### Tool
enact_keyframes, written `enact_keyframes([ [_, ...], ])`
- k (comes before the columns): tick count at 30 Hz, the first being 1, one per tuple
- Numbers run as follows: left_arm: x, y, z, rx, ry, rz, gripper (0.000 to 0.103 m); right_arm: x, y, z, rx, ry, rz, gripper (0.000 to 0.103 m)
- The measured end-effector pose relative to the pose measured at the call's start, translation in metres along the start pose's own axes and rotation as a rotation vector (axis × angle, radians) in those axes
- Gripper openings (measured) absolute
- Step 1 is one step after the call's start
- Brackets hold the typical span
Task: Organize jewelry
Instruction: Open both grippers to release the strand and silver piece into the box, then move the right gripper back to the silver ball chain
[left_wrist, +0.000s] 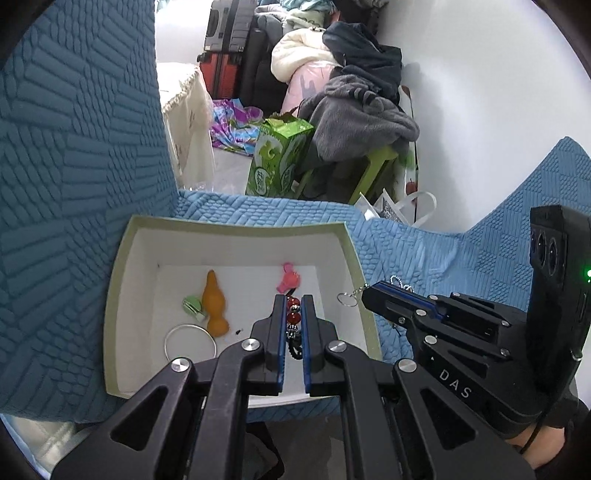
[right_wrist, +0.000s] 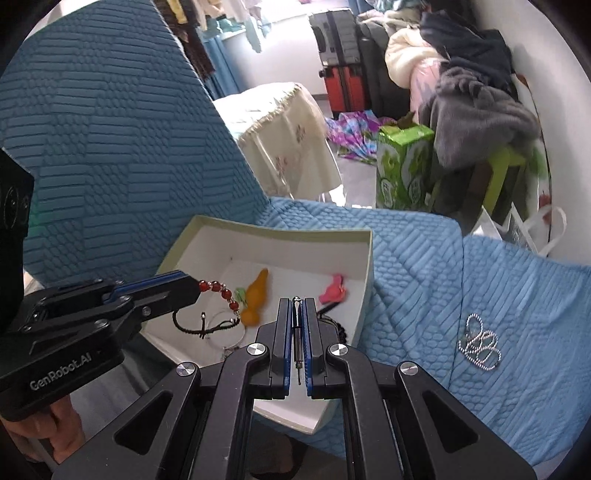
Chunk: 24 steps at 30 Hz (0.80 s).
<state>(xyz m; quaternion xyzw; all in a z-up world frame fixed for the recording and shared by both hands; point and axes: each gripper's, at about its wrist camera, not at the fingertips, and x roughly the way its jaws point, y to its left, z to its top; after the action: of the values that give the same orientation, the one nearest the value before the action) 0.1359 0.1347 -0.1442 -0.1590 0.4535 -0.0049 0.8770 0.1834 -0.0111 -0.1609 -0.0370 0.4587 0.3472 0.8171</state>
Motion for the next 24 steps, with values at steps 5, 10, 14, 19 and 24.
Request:
enact_keyframes([
  [5,-0.002,0.0,-0.001,-0.008,-0.002,0.001,0.007,-0.002,0.003,0.0,-0.014,0.002,0.009,0.004],
  [10,-0.012,-0.007,0.003,0.004,-0.026,0.013,0.007,-0.014,0.002,0.009,-0.013,-0.006,0.041,0.015],
  [14,-0.025,-0.012,0.003,-0.006,-0.065,0.037,0.04,-0.034,-0.003,0.017,-0.01,-0.049,0.049,0.027],
  [19,-0.044,-0.023,0.007,0.004,-0.126,0.061,0.058,-0.058,-0.01,0.026,-0.054,-0.114,-0.001,0.027],
  [24,-0.066,-0.039,0.009,0.005,-0.185,0.036,0.061,-0.083,-0.033,0.027,-0.043,-0.167,-0.021,0.027],
])
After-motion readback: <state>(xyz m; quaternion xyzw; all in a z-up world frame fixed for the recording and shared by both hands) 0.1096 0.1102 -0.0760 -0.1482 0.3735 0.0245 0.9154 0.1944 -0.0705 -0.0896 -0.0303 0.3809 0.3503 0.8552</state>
